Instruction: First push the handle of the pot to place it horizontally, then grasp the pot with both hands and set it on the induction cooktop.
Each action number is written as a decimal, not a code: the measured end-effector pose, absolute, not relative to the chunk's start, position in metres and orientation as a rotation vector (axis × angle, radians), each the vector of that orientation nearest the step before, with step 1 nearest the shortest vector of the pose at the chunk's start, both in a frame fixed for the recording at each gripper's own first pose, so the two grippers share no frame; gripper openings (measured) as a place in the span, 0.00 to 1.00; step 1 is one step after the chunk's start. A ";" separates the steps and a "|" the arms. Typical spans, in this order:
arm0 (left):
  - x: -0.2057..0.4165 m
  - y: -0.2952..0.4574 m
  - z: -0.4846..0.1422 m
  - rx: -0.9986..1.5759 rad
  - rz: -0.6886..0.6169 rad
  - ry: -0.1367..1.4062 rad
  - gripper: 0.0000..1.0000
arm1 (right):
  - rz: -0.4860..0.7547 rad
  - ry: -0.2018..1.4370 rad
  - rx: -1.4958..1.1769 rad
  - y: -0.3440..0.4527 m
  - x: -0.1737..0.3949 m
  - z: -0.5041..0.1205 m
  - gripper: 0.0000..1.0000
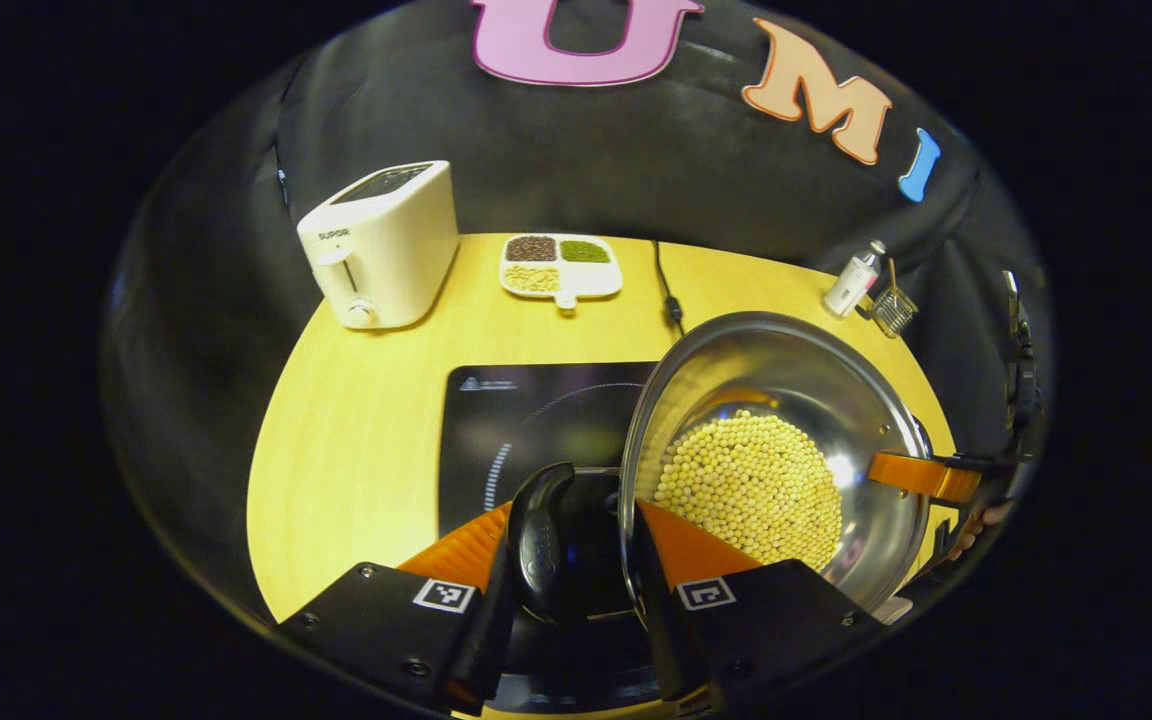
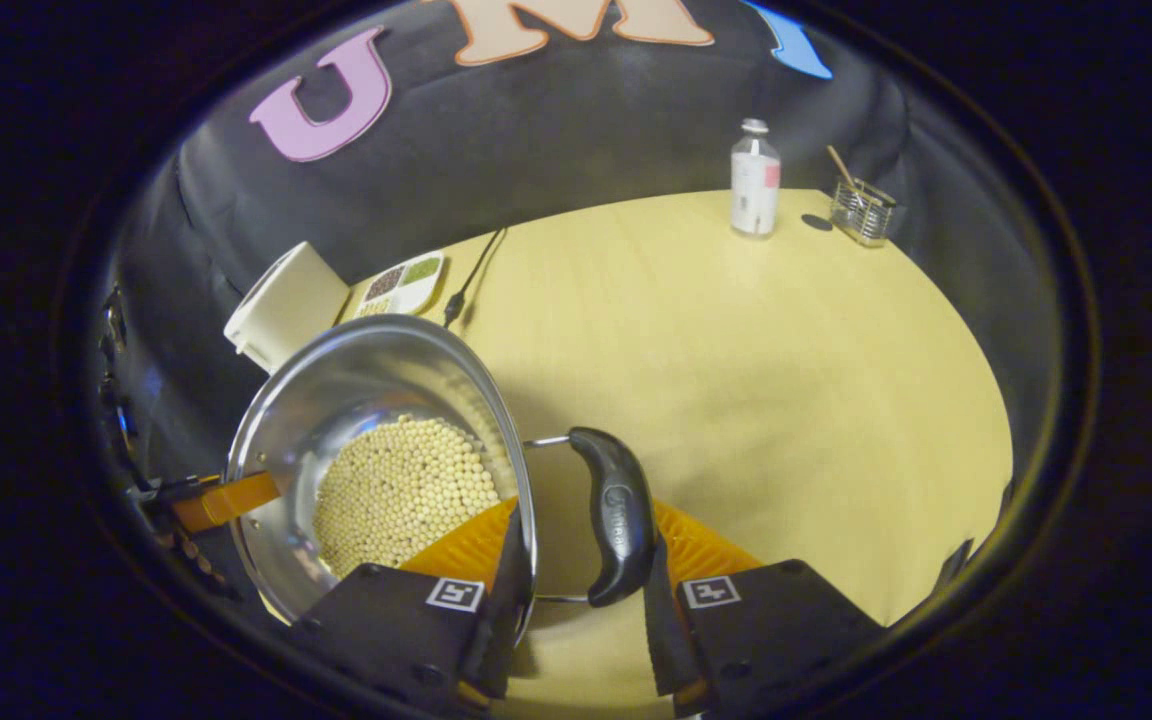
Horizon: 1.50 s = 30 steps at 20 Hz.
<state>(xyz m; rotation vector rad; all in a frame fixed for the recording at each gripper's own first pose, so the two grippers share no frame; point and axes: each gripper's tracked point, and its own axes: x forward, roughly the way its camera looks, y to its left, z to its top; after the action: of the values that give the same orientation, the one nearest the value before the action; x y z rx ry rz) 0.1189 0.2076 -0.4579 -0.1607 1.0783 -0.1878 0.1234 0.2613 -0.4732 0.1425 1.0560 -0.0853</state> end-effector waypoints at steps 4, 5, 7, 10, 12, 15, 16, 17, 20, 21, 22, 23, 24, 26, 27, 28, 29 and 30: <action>0.131 0.245 -0.458 -0.169 -0.191 1.029 0.58 | -0.086 1.056 0.131 0.304 0.137 -0.476 0.57; 0.136 0.253 -0.462 -0.166 -0.190 1.023 0.58 | -0.086 1.057 0.119 0.309 0.141 -0.478 0.57; 0.143 0.261 -0.466 -0.165 -0.189 0.994 0.59 | -0.098 1.047 0.110 0.316 0.145 -0.476 0.57; 0.143 0.266 -0.465 -0.183 -0.191 0.963 0.60 | -0.108 1.034 0.108 0.321 0.142 -0.473 0.52; 0.144 0.265 -0.469 -0.197 -0.183 0.960 0.63 | -0.107 1.042 0.103 0.320 0.139 -0.473 0.52; 0.141 0.262 -0.472 -0.198 -0.166 0.982 0.64 | -0.133 1.034 0.085 0.318 0.135 -0.476 0.55; 0.139 0.262 -0.473 -0.184 -0.160 0.996 0.65 | -0.135 1.034 0.073 0.318 0.135 -0.474 0.59; 0.136 0.262 -0.473 -0.173 -0.161 1.006 0.70 | -0.137 1.022 0.068 0.318 0.134 -0.471 0.60; 0.131 0.257 -0.463 -0.165 -0.181 0.992 0.79 | -0.138 0.987 0.084 0.308 0.136 -0.455 0.70; 0.134 0.259 -0.459 -0.151 -0.175 0.967 0.84 | -0.142 0.976 0.090 0.304 0.136 -0.449 0.74; 0.138 0.260 -0.452 -0.130 -0.172 0.937 0.86 | -0.146 0.963 0.099 0.300 0.137 -0.444 0.81; 0.138 0.261 -0.443 -0.108 -0.171 0.908 0.88 | -0.149 0.950 0.105 0.297 0.137 -0.438 0.87; 0.140 0.261 -0.434 -0.084 -0.170 0.880 0.88 | -0.152 0.937 0.108 0.293 0.137 -0.432 0.93; 0.142 0.266 -0.416 -0.023 -0.136 0.829 0.88 | -0.154 0.908 0.117 0.287 0.136 -0.419 0.97; 0.147 0.266 -0.406 0.005 -0.120 0.794 0.89 | -0.155 0.889 0.126 0.284 0.136 -0.413 0.96; 0.148 0.262 -0.394 0.023 -0.121 0.761 0.92 | -0.147 0.868 0.137 0.281 0.137 -0.402 0.95; 0.148 0.256 -0.383 0.036 -0.117 0.735 0.94 | -0.135 0.849 0.144 0.278 0.138 -0.394 0.95; 0.145 0.252 -0.370 0.049 -0.109 0.713 0.94 | -0.116 0.824 0.149 0.273 0.138 -0.381 0.94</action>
<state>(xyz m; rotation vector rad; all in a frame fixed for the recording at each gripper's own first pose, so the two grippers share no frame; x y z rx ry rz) 0.1449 0.2516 -0.3704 0.0489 0.7130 -0.1091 0.1384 0.2734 -0.3814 0.1490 0.8236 -0.1161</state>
